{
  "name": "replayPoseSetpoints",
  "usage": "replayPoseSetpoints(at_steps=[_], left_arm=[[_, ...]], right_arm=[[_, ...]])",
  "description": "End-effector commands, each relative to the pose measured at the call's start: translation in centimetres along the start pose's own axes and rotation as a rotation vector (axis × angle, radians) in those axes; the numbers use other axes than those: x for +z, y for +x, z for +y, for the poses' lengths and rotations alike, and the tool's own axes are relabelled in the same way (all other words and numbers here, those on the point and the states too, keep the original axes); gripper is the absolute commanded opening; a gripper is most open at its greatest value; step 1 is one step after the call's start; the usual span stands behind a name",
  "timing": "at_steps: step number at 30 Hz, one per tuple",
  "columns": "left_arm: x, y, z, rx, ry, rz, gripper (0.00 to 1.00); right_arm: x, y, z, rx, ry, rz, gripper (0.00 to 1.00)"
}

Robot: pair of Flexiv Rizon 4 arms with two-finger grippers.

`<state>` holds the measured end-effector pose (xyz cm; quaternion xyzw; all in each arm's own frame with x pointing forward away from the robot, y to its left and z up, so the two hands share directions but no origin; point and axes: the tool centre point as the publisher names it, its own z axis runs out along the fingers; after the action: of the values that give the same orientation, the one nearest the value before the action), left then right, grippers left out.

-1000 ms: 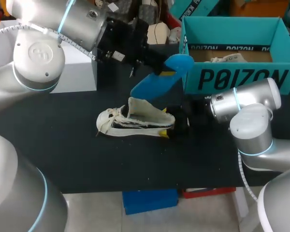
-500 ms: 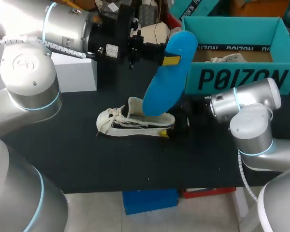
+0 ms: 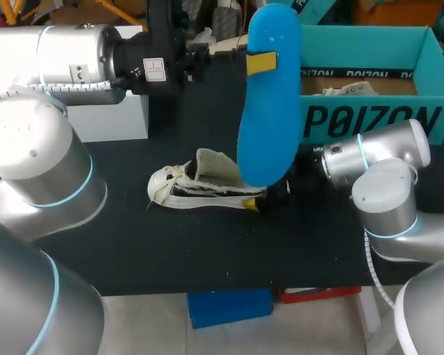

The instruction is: Take the shoe out of the shoebox, open the shoe tongue, remove and reinsert the insole, then place the shoe into the shoebox

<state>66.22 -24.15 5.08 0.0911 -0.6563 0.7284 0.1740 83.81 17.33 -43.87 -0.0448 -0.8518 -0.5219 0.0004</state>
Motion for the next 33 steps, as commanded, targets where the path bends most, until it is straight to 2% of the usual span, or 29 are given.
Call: replayPoseSetpoints(at_steps=[1, 12, 22, 24, 25, 33], left_arm=[[-0.1, 2.1, -0.9, 0.008, 0.056, 0.010, 0.00], [-0.2, 6.1, -3.9, 0.037, 0.047, 0.087, 0.00], [-0.4, 6.4, -4.2, 0.021, 0.054, 0.100, 0.00], [-0.4, 6.4, -4.2, 0.021, 0.054, 0.100, 0.00], [-0.4, 6.4, -4.2, 0.021, 0.054, 0.100, 0.00], [-0.4, 6.4, -4.2, 0.021, 0.054, 0.100, 0.00]], right_arm=[[0.1, -0.1, -0.3, 0.001, 0.001, -0.001, 0.00], [0.1, -0.1, -0.3, 0.001, 0.001, -0.001, 0.00], [0.1, -0.1, -0.3, 0.001, 0.001, -0.001, 0.01], [-0.1, -0.2, -0.3, 0.002, 0.016, -0.006, 0.89], [-0.2, -0.3, -0.2, -0.001, 0.033, -0.008, 1.00], [-2.5, -0.8, 0.2, -0.021, 0.210, 0.023, 1.00]])
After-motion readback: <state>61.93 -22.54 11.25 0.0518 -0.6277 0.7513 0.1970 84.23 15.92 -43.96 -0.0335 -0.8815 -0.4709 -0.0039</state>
